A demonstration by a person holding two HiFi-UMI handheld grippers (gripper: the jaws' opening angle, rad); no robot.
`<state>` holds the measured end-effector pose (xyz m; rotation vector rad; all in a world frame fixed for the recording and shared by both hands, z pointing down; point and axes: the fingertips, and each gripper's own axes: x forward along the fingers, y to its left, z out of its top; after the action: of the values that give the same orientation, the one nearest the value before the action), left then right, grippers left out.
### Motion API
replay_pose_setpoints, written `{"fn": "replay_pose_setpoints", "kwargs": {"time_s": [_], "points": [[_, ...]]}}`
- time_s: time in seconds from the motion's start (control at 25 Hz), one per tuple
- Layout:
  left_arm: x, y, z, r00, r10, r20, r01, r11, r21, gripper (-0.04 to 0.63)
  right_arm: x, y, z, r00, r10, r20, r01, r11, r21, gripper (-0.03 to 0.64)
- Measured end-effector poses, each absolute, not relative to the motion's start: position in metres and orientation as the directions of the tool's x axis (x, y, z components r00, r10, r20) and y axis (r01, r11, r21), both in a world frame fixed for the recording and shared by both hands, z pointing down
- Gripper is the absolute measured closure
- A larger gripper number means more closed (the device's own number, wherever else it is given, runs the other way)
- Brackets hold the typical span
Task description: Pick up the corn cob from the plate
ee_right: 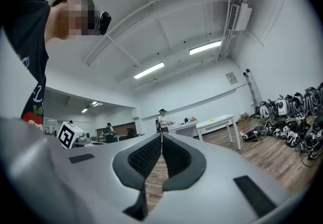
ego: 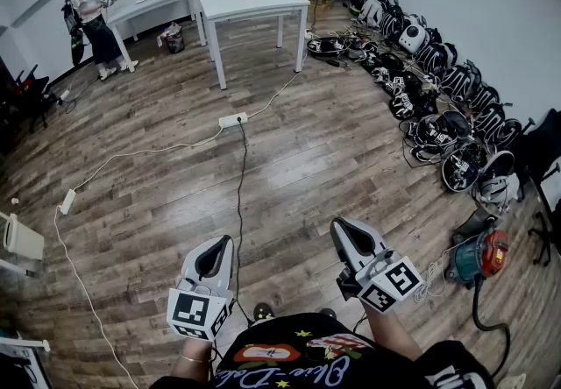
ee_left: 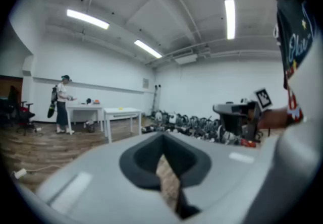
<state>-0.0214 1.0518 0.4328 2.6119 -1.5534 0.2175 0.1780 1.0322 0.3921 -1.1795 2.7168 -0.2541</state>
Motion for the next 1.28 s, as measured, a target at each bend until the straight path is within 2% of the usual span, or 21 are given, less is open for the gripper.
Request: {"fn": "replay_pose_setpoints", "kwargs": {"time_s": [0.12,0.24,0.48,0.64,1.0,1.28], "points": [[-0.046,1.035,0.445,0.456,-0.873,0.171,-0.886,-0.463,-0.002,0.597,0.148,1.019,0.395,-0.690,-0.719,-0.083,-0.695,0.690,-0.203,0.600],[-0.050,1.008,0.453,0.459,-0.869,0.184,-0.875,-0.479,-0.076,0.598,0.136,1.004,0.398,-0.693,-0.718,-0.060,-0.703,0.693,-0.160,0.600],[-0.007,0.927,0.450,0.553,-0.816,0.171,-0.823,-0.567,-0.041,0.598,0.180,0.940,0.404,-0.615,-0.787,-0.039,-0.774,0.613,-0.160,0.600],[0.023,0.847,0.437,0.577,-0.799,0.168,-0.801,-0.594,-0.076,0.598,0.205,0.861,0.405,-0.590,-0.803,-0.079,-0.785,0.594,-0.176,0.600],[0.111,0.656,0.393,0.604,-0.793,0.078,-0.791,-0.609,-0.062,0.598,0.249,0.677,0.385,-0.680,-0.724,-0.110,-0.707,0.689,-0.161,0.600],[0.117,0.532,0.402,0.575,-0.811,0.110,-0.809,-0.583,-0.070,0.598,0.248,0.550,0.396,-0.722,-0.686,-0.095,-0.666,0.725,-0.174,0.600]]}}
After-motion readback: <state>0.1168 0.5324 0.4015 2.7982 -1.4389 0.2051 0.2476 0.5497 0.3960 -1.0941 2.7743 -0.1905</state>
